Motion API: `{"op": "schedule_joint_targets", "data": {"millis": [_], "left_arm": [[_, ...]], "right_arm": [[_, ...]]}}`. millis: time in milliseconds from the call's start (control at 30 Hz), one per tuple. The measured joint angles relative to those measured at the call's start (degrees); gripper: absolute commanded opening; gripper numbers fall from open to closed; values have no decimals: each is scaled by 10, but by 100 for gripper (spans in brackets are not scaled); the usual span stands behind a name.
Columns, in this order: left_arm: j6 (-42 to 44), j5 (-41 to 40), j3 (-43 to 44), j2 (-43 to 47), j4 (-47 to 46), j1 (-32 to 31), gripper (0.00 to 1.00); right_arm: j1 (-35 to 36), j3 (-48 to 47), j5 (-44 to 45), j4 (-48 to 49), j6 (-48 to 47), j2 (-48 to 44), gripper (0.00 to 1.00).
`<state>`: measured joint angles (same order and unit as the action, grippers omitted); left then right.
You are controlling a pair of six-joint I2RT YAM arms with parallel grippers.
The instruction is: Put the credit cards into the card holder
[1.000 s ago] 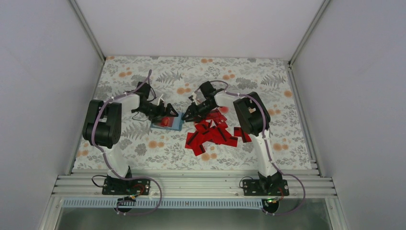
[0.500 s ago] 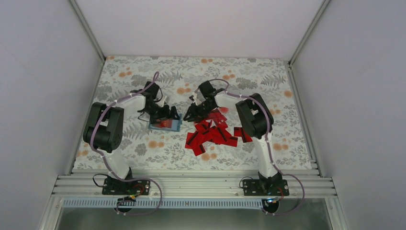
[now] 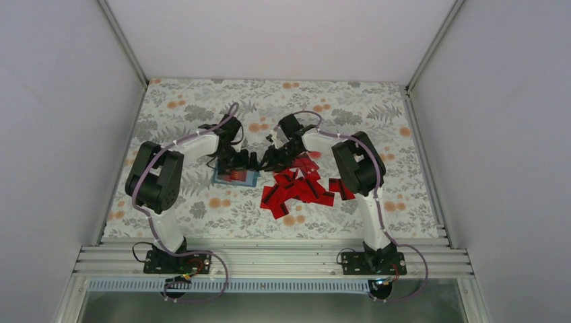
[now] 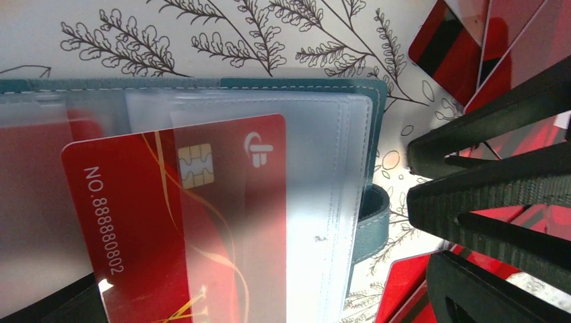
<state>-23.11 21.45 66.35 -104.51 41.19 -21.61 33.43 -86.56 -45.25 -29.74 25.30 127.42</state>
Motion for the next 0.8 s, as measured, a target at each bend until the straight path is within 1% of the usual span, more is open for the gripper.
{"op": "schedule_joint_targets", "data": {"millis": [167, 367, 567, 667, 800], "left_arm": [[-9, -45, 14, -3, 17, -21, 100], [-1, -105, 35, 0, 56, -24, 100], [20, -87, 35, 23, 64, -20, 100], [26, -86, 33, 42, 59, -19, 96], [30, -90, 30, 50, 44, -17, 93]], "right_arm": [[0, 3, 1, 2, 0, -3, 29], [0, 12, 5, 3, 1, -10, 29], [0, 18, 5, 5, 2, -13, 29], [0, 22, 5, 6, 2, -16, 29], [1, 34, 0, 19, 14, -20, 29]]}}
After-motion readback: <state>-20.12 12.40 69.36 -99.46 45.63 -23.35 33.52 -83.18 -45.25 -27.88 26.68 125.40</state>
